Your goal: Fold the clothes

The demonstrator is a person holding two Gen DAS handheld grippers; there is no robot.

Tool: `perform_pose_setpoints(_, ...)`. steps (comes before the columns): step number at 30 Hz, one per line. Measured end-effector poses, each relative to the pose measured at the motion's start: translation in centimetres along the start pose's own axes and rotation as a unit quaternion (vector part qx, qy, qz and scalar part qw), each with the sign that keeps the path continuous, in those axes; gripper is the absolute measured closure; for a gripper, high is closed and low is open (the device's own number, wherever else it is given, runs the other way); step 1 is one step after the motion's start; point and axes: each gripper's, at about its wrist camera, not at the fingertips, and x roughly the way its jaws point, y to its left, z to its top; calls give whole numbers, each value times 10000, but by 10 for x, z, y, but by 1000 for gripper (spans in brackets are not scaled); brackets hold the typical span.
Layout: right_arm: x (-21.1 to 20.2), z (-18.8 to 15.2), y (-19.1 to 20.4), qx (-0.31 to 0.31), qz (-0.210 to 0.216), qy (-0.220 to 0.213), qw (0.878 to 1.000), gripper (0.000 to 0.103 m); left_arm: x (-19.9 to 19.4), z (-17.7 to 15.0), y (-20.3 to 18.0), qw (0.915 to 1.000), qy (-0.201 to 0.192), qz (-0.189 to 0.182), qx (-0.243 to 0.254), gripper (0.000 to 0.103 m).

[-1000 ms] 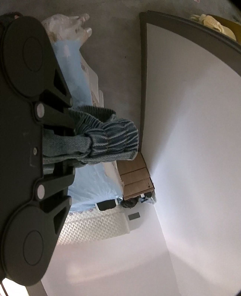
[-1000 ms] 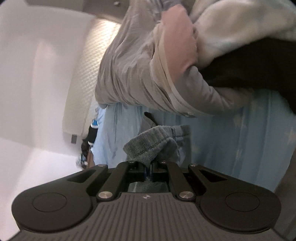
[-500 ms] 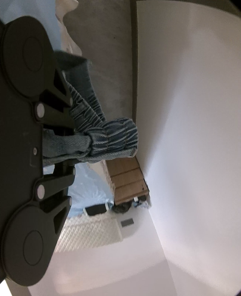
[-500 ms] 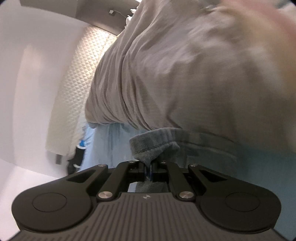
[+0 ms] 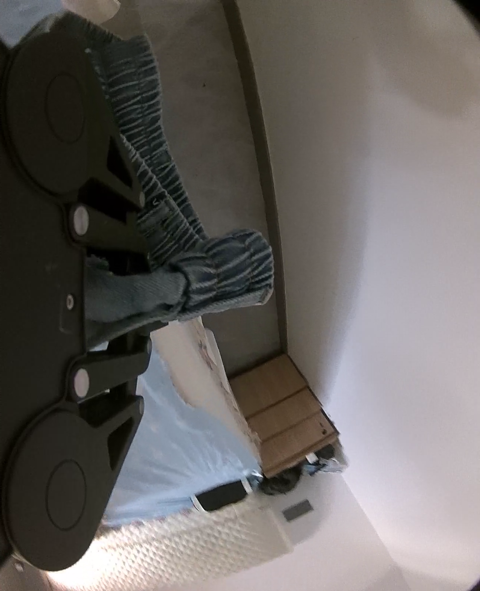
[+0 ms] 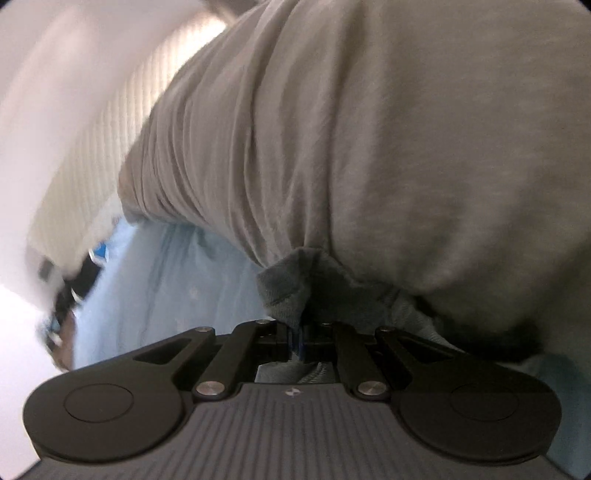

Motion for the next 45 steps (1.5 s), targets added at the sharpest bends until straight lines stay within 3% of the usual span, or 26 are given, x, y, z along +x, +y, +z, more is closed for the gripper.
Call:
perform_pose_setpoints(1, 4, 1, -1, -136, -25, 68, 9999, 99, 3, -3, 0, 10000, 9, 34, 81, 81)
perform_pose_setpoints(5, -3, 1, -3, -623, 55, 216, 9978, 98, -16, -10, -4, 9989, -114, -131, 443, 50)
perform_pose_setpoints(7, -17, 3, -5, -761, 207, 210, 9967, 78, -37, -15, -11, 9970, -336, -175, 677, 39)
perform_pose_setpoints(8, -28, 4, -7, -804, 406, 143, 9958, 50, -48, -18, -17, 9952, -456, -223, 836, 35)
perform_pose_setpoints(9, -38, 5, -9, -846, 611, 73, 9945, 36, -61, -22, -21, 9929, -553, -322, 1001, 33)
perform_pose_setpoints(15, -116, 2, -29, -1194, 1445, -201, 9821, 36, -138, -75, -43, 9724, -701, -1084, 1945, 29)
perform_pose_setpoints(21, -161, -32, -71, -1255, 1668, 118, 9779, 36, -175, -169, -74, 9359, -617, -1630, 3061, 29)
perform_pose_setpoints(27, -159, -45, -108, -569, 1814, 513, 9804, 36, -172, -273, -91, 9135, -325, -1836, 3616, 29)
perform_pose_setpoints(33, -144, -57, -141, 200, 2081, 862, 9741, 36, -160, -364, -116, 8927, -222, -2040, 4012, 29)
perform_pose_setpoints(38, -132, -67, -140, 323, 2203, 1016, 9696, 34, -146, -410, -115, 8942, 169, -2186, 3903, 29)
perform_pose_setpoints(40, -121, -70, -137, 536, 2357, 1297, 9616, 33, -138, -416, -114, 8945, 273, -2081, 3947, 29)
perform_pose_setpoints(45, -106, -75, -127, 584, 2155, 1454, 9639, 32, -124, -419, -112, 8957, 376, -1923, 3992, 29)
